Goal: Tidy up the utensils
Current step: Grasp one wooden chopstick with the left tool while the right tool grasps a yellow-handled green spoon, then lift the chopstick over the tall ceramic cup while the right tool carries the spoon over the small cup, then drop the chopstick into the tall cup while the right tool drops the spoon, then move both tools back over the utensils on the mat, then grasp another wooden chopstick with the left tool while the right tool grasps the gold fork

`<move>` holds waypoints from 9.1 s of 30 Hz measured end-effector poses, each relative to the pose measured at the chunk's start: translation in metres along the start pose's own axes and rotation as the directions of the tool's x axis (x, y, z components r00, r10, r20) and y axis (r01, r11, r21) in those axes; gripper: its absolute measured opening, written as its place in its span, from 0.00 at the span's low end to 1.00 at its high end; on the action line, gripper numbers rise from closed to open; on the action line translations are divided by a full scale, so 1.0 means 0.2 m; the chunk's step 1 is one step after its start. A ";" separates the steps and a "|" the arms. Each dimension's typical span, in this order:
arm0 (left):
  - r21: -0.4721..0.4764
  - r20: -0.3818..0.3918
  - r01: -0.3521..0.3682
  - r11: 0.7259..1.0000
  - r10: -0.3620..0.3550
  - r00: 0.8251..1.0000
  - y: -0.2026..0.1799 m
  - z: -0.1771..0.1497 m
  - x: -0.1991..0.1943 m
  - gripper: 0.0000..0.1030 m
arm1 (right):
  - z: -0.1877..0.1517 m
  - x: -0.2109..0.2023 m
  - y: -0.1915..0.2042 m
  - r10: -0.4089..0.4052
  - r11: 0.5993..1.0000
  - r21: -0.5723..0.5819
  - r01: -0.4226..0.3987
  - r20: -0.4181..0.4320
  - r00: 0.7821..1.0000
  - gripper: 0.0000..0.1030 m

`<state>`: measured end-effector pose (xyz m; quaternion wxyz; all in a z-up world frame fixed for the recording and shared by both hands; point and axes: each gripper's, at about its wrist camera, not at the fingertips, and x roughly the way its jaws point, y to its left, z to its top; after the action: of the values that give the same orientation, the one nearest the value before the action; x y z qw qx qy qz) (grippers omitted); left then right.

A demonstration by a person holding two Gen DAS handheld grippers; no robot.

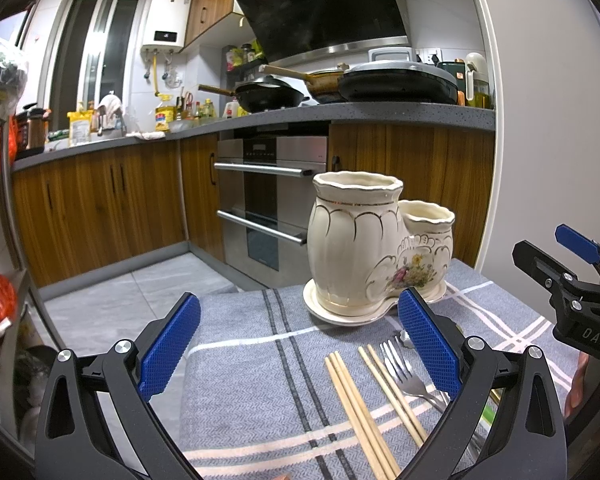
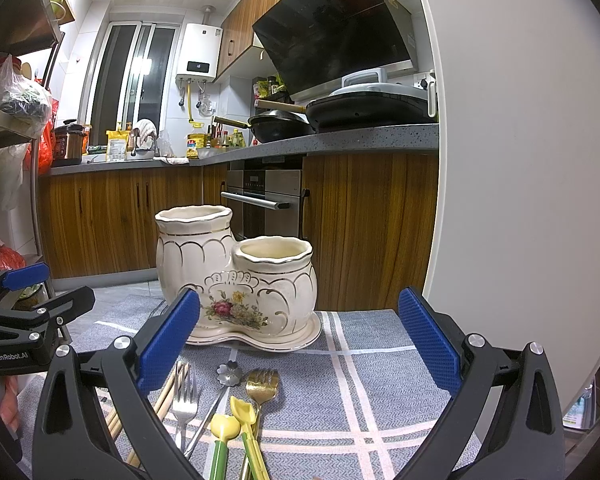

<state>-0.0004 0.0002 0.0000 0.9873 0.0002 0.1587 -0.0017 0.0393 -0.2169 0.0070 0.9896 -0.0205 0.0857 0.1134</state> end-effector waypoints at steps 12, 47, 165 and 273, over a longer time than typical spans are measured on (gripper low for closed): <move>0.074 -0.203 0.023 0.997 -0.008 0.979 0.01 -0.05 0.12 0.95 | -0.02 0.01 -0.08 -0.020 0.999 0.039 0.024 -0.109 0.994 0.95; 0.020 -0.625 0.105 0.994 -0.070 0.778 -0.05 -0.21 0.24 0.35 | -0.05 0.07 -0.13 0.038 0.998 -0.028 -0.053 -0.391 0.920 0.85; 0.031 0.098 0.161 0.986 -0.163 0.982 -0.03 0.50 0.49 0.07 | 0.26 0.67 -0.17 0.216 0.949 0.268 -0.168 -0.162 0.963 0.08; 0.127 -0.620 0.090 0.988 0.008 0.784 -0.12 -0.16 0.34 0.07 | -0.16 0.27 -0.10 0.137 0.991 0.056 -0.125 -0.461 0.877 0.95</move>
<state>0.0531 -0.0239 -0.0524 0.8776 0.0712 0.4729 -0.0347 0.0915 -0.2265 -0.0332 0.9306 -0.0289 0.3224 0.1708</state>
